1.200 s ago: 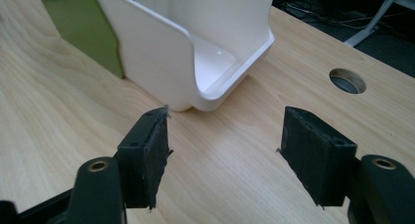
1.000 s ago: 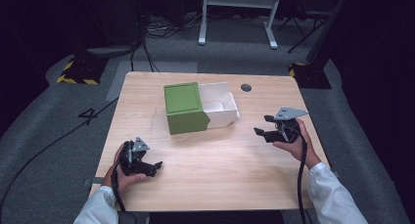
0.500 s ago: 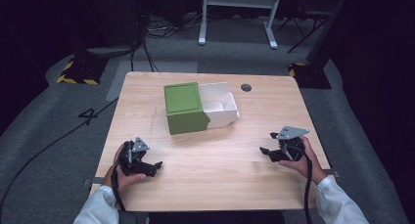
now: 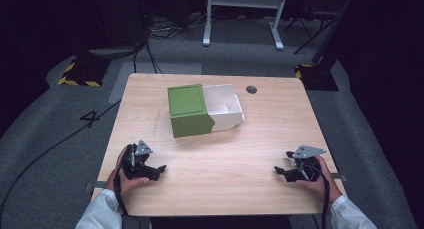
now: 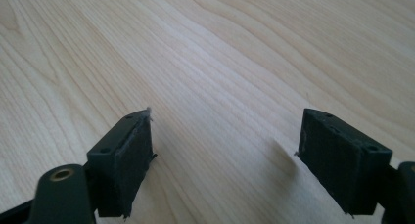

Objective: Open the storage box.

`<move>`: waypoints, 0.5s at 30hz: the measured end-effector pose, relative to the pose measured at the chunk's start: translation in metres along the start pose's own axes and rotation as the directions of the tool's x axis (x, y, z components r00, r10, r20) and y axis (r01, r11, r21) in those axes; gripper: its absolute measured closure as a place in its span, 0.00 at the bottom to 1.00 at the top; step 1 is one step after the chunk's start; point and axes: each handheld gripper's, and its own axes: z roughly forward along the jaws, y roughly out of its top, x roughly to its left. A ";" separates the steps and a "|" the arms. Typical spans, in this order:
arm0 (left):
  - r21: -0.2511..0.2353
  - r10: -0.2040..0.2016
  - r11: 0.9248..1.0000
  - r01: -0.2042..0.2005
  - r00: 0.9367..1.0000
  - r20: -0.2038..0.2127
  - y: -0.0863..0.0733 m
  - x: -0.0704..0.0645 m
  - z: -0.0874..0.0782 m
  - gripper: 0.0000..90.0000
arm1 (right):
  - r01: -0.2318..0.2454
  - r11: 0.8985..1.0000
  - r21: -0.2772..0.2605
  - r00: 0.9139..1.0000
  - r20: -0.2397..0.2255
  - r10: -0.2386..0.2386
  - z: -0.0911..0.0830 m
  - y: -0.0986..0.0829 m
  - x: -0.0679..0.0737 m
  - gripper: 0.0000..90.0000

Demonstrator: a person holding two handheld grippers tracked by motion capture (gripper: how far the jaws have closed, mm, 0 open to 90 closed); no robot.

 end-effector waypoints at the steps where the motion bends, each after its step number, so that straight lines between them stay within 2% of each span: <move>1: 0.001 -0.002 1.000 0.002 1.000 0.001 0.000 0.000 0.000 0.00 | -0.010 1.000 -0.009 1.000 -0.003 0.010 0.000 -0.002 -0.001 0.22; 3: 0.001 -0.002 1.000 0.002 1.000 0.001 0.000 0.000 0.000 0.00 | -0.050 0.998 -0.035 0.999 -0.023 0.050 -0.001 -0.009 -0.003 0.22; 5: 0.001 -0.002 1.000 0.002 1.000 0.001 0.000 0.000 0.000 0.00 | -0.070 0.997 -0.042 0.997 -0.021 0.069 -0.004 -0.013 -0.005 0.22; 15: 0.002 -0.004 1.000 0.004 1.000 -0.008 -0.001 -0.001 -0.001 0.00 | -0.059 0.997 -0.043 0.998 -0.033 0.057 -0.012 -0.021 -0.007 0.22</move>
